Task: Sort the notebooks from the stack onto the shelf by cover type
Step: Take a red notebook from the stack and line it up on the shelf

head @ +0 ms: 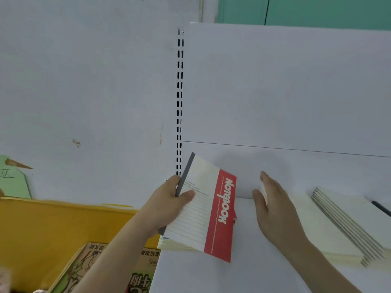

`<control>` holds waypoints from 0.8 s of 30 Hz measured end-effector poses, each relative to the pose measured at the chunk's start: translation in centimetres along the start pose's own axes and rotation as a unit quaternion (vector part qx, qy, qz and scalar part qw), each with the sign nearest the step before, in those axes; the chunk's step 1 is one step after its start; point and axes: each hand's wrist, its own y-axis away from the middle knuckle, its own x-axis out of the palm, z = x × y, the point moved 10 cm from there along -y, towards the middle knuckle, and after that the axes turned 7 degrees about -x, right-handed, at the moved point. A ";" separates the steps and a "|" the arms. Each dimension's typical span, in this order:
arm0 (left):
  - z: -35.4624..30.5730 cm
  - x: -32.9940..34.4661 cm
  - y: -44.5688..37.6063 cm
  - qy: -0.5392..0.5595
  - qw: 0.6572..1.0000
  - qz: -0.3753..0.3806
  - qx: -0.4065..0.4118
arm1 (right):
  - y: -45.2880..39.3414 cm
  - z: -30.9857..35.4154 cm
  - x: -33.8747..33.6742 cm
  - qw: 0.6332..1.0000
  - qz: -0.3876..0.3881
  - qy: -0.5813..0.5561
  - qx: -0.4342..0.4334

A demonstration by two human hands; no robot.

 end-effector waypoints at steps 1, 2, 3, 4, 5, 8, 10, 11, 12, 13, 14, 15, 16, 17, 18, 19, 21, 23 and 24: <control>0.2 -0.1 -0.1 0.011 1.000 -0.008 0.000 | 0.7 -0.9 1.0 0.991 0.022 -0.100 0.082; 0.3 0.0 -0.2 0.027 1.000 -0.013 0.001 | 1.4 -1.0 2.0 0.971 0.036 -0.188 0.141; 0.3 0.1 -0.3 0.043 0.999 -0.017 0.004 | 2.0 -0.8 3.0 0.951 0.057 -0.247 0.179; 0.2 0.3 -0.4 0.054 0.998 -0.022 0.007 | 2.5 -0.2 3.9 0.932 0.089 -0.288 0.202; 0.0 0.7 -0.3 0.055 0.998 -0.027 0.012 | 3.0 0.4 4.8 0.916 0.119 -0.317 0.216; -0.8 1.3 -0.5 0.012 0.999 -0.042 0.028 | 3.3 0.4 4.7 0.918 0.094 -0.318 0.217; -0.6 0.9 -1.3 -0.013 0.998 -0.048 0.030 | 2.8 -0.6 2.8 0.942 0.030 -0.269 0.200; -0.3 0.4 -2.1 -0.054 0.996 -0.064 0.031 | 2.7 -1.1 1.9 0.945 0.006 -0.260 0.201; -0.1 -0.2 -2.9 -0.131 0.987 -0.087 0.039 | 2.6 -1.6 1.4 0.943 -0.005 -0.259 0.208; 0.0 -0.5 -3.7 -0.224 0.968 -0.103 0.048 | 2.7 -2.2 1.1 0.940 -0.007 -0.261 0.220; 0.1 -0.4 -4.5 -0.304 0.945 -0.107 0.057 | 2.9 -2.6 1.0 0.936 -0.003 -0.264 0.232; 0.3 -0.1 -5.2 -0.359 0.926 -0.098 0.063 | 3.2 -2.9 1.1 0.934 0.002 -0.264 0.242; 0.7 0.5 -6.1 -0.399 0.912 -0.077 0.065 | 3.5 -3.1 1.2 0.933 0.007 -0.262 0.247; 1.2 1.1 -6.9 -0.430 0.899 -0.050 0.065 | 3.7 -3.2 1.3 0.933 0.011 -0.259 0.249; 1.7 1.8 -7.6 -0.462 0.884 -0.023 0.062 | 3.9 -3.1 1.4 0.934 0.015 -0.256 0.249; 2.3 2.2 -8.3 -0.492 0.868 0.000 0.061 | 4.1 -3.1 1.6 0.934 0.020 -0.255 0.251; 3.3 2.6 -9.2 -0.531 0.846 0.029 0.048 | 4.5 -3.2 1.8 0.931 0.025 -0.256 0.258; 3.8 2.6 -9.6 -0.548 0.835 0.045 0.030 | 4.7 -3.4 2.0 0.930 0.027 -0.254 0.264; 4.0 2.6 -9.6 -0.555 0.830 0.050 0.024 | 4.8 -3.5 2.0 0.931 0.028 -0.251 0.264</control>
